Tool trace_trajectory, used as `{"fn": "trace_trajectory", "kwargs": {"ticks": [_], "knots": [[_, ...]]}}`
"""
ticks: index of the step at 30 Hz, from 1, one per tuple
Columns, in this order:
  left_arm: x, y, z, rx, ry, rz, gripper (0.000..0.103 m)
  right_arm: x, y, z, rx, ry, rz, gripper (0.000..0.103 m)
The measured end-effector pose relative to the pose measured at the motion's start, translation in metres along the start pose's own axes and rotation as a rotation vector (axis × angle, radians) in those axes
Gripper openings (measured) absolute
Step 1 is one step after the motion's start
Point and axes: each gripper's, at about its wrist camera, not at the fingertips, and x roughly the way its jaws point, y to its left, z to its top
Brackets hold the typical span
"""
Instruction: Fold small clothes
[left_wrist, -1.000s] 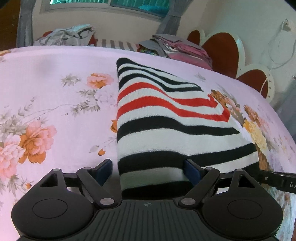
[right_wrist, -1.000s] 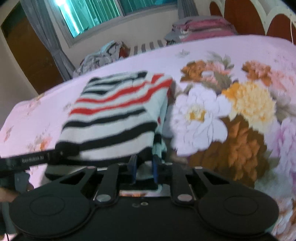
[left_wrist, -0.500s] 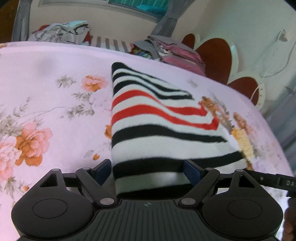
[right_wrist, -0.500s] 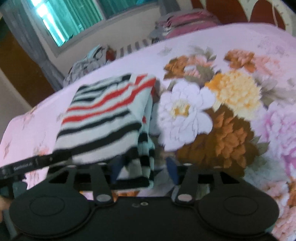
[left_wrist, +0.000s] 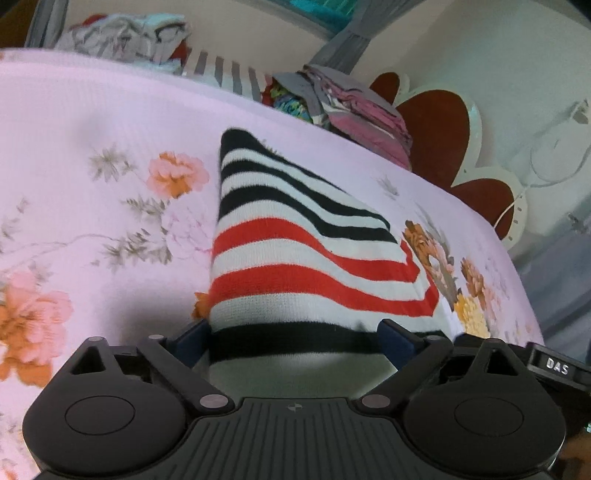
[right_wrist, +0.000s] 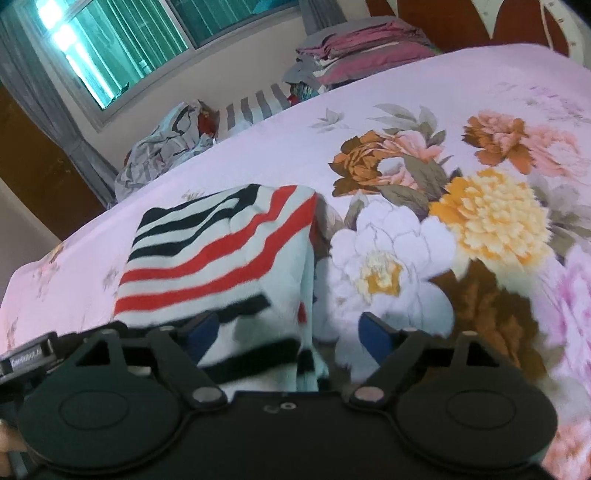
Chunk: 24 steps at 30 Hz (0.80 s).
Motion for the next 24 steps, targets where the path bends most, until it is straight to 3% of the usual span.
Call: {"fn": "trace_trajectory", "kwargs": {"ticks": [5, 9, 10, 12, 16, 18, 24], "knots": [[0.024, 0.004, 0.000, -0.006, 0.038, -0.035, 0.095, 0.036, -0.019, 0.011, 0.043, 0.044, 0.069, 0.088], [0.027, 0.003, 0.002, 0.020, 0.043, -0.060, 0.096, 0.050, -0.021, 0.013, 0.010, 0.025, 0.144, 0.091], [0.027, 0.004, 0.003, 0.021, 0.045, -0.065, 0.096, 0.053, -0.020, 0.013, 0.007, 0.028, 0.176, 0.088], [0.026, 0.005, 0.004, 0.020, 0.047, -0.070, 0.093, 0.060, -0.016, 0.012, -0.005, 0.060, 0.218, 0.052], [0.022, 0.010, 0.007, -0.020, 0.037, -0.056, 0.073, 0.063, -0.015, 0.012, 0.010, 0.063, 0.229, 0.049], [0.020, 0.010, 0.007, -0.025, 0.032, -0.053, 0.065, 0.060, -0.015, 0.014, 0.044, 0.060, 0.247, 0.038], [0.004, 0.001, 0.011, 0.017, -0.006, -0.065, 0.052, 0.043, -0.003, 0.018, 0.040, 0.009, 0.270, 0.034]]}}
